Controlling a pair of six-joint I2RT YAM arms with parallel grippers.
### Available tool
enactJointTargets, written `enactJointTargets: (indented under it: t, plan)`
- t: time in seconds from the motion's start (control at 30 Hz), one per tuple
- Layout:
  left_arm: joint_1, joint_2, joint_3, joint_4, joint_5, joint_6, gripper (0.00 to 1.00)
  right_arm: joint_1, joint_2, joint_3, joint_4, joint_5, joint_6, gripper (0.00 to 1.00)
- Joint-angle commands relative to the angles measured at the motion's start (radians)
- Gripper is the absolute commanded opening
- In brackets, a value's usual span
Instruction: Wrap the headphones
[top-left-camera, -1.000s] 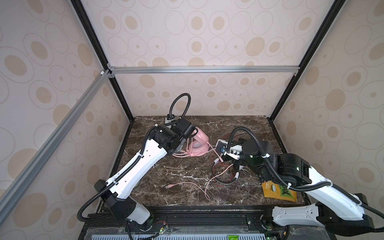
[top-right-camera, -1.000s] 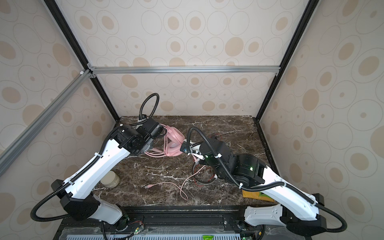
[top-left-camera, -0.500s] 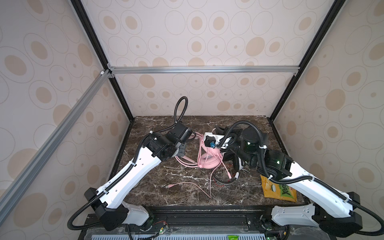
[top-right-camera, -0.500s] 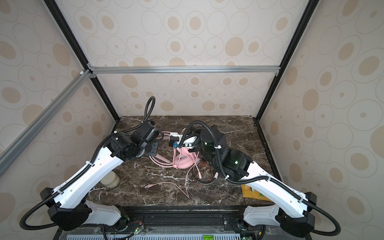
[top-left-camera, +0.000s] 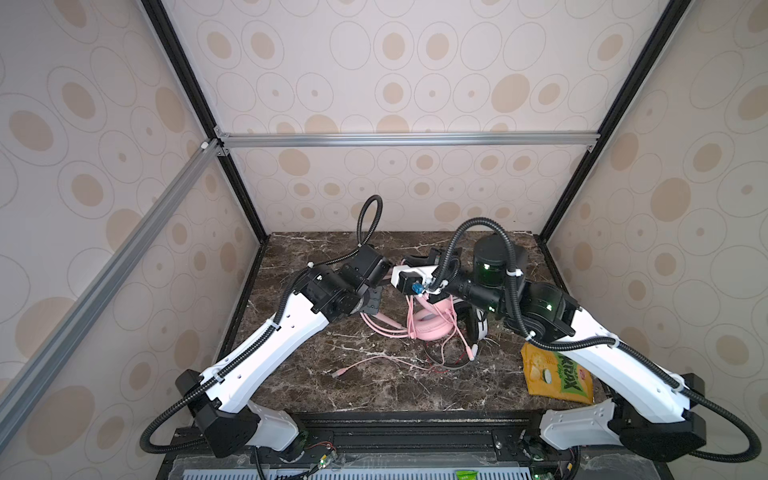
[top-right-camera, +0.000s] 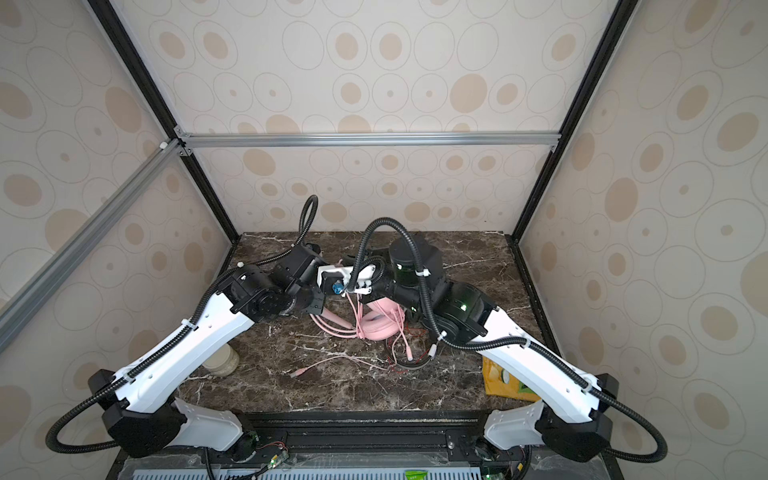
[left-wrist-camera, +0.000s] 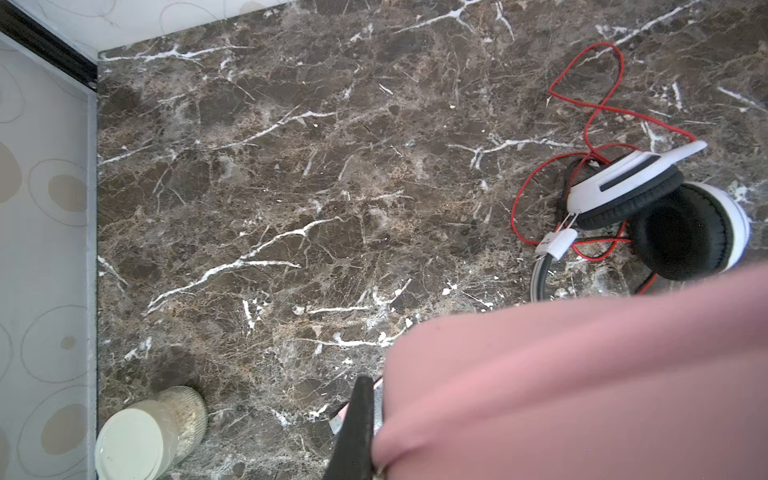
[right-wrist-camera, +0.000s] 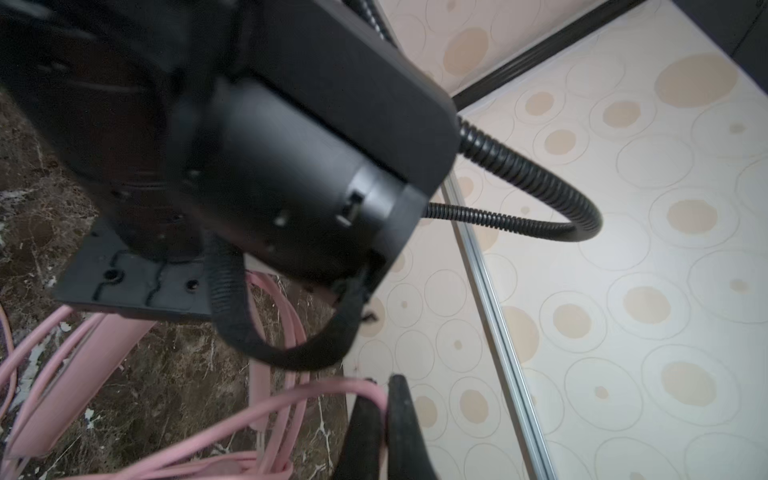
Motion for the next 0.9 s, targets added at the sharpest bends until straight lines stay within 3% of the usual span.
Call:
enactJointTargets:
  t: [0.0, 0.2, 0.33, 0.43, 0.5, 0.57, 0.63, 0.73, 0.87]
  plan:
    - [-0.028, -0.014, 0.016, 0.069, 0.055, -0.03, 0.0, -0.068, 0.059, 0.082, -0.074, 0.032, 0.129, 0.0]
    - [-0.033, -0.079, -0.016, 0.127, 0.123, -0.008, 0.0, -0.23, 0.084, 0.032, -0.068, -0.04, 0.309, 0.0]
    - [-0.033, -0.124, -0.041, 0.177, 0.202, 0.012, 0.0, -0.313, 0.084, -0.034, -0.073, -0.171, 0.399, 0.03]
    - [-0.031, -0.143, -0.034, 0.17, 0.182, -0.004, 0.0, -0.376, 0.043, -0.131, -0.001, -0.258, 0.493, 0.07]
    - [-0.031, -0.141, -0.012, 0.147, 0.166, -0.023, 0.0, -0.43, 0.013, -0.196, 0.051, -0.359, 0.566, 0.25]
    - [-0.027, -0.129, 0.025, 0.115, 0.152, -0.05, 0.0, -0.495, -0.01, -0.249, 0.08, -0.459, 0.659, 0.52]
    - [-0.012, -0.116, 0.066, 0.086, 0.149, -0.078, 0.0, -0.55, -0.025, -0.287, 0.076, -0.535, 0.747, 0.65]
    - [0.039, -0.105, 0.114, 0.071, 0.188, -0.116, 0.0, -0.61, -0.051, -0.331, 0.015, -0.609, 0.854, 0.68]
    - [0.162, -0.097, 0.135, 0.074, 0.296, -0.147, 0.0, -0.618, -0.189, -0.466, -0.015, -0.555, 0.933, 0.68]
